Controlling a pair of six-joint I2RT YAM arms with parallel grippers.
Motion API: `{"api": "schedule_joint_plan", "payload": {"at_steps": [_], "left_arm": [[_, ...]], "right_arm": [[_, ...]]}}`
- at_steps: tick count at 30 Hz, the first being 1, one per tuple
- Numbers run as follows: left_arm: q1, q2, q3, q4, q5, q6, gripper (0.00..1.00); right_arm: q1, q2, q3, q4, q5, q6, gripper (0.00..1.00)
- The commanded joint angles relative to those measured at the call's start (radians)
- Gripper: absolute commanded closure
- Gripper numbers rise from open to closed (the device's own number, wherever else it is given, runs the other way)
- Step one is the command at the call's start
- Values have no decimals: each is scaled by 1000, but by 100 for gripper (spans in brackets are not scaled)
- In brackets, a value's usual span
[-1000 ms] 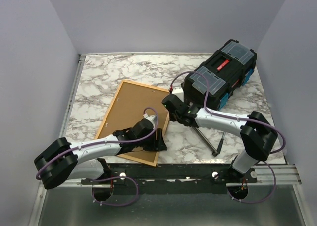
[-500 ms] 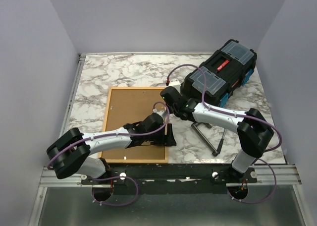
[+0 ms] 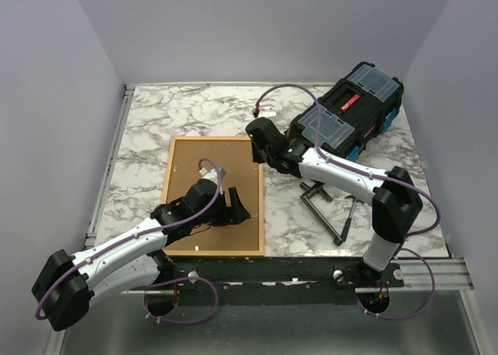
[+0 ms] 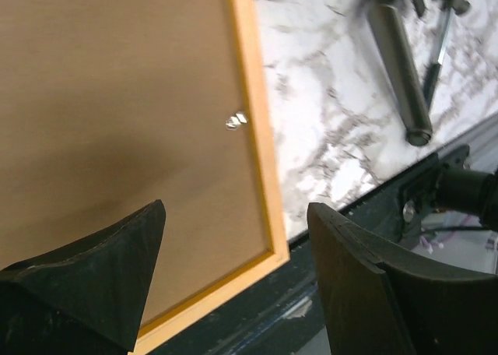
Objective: Take the photo out of the frame
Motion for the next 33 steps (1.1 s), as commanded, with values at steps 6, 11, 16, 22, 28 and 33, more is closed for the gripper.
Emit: {"api": "schedule_joint_plan", "payload": {"at_steps": [6, 11, 16, 22, 28, 33], "left_arm": [[119, -20, -51, -63, -21, -9, 25], [131, 43, -58, -23, -34, -38, 25], [131, 69, -83, 14, -36, -60, 26], [130, 81, -99, 27, -33, -64, 26], [131, 90, -95, 31, -31, -64, 26], [130, 100, -94, 32, -33, -63, 26]], "right_arm": [[-6, 168, 168, -203, 2, 33, 99], [-6, 214, 201, -231, 9, 33, 100], [-5, 240, 204, -237, 40, 23, 99], [-5, 233, 172, -233, 17, 37, 99], [-5, 219, 156, -243, -3, 47, 99], [-6, 186, 132, -244, -91, 78, 99]]}}
